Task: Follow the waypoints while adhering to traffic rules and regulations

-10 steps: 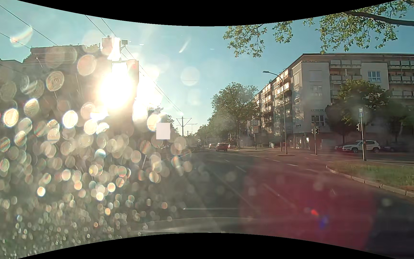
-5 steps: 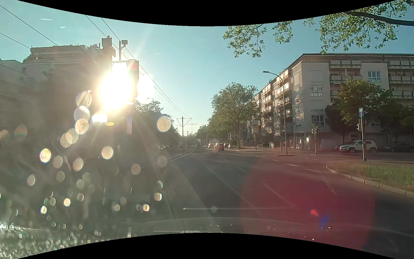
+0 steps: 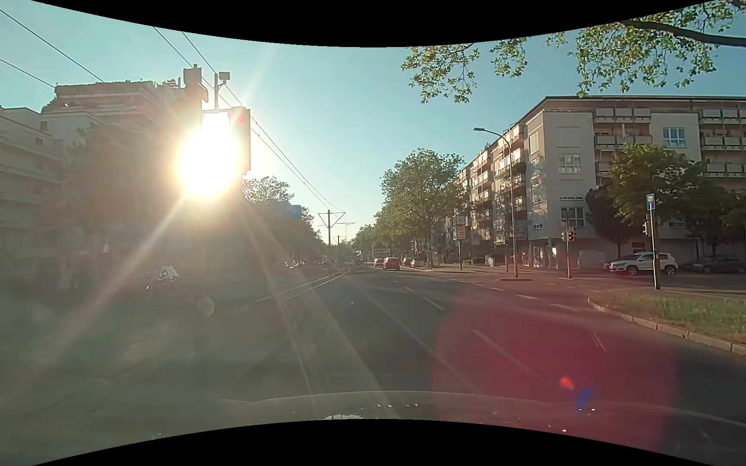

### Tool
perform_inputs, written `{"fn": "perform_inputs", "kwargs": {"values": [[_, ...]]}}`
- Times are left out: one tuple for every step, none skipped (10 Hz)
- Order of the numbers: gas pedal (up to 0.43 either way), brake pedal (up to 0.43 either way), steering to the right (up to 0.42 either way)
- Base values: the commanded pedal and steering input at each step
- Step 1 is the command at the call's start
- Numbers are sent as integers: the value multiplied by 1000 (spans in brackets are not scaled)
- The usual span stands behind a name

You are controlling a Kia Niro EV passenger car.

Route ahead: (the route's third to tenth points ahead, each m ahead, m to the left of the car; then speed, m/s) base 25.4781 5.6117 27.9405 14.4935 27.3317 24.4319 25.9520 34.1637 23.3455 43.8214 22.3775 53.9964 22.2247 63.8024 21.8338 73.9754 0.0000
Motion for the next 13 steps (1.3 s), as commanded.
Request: {"fn": "perform_inputs", "kwargs": {"values": [[0, 226, 0], [0, 226, 0], [0, 226, 0], [0, 226, 0], [0, 226, 0], [0, 226, 0], [0, 226, 0], [0, 226, 0], [0, 226, 0], [0, 226, 0], [0, 226, 0], [0, 226, 0], [0, 226, 0]]}}
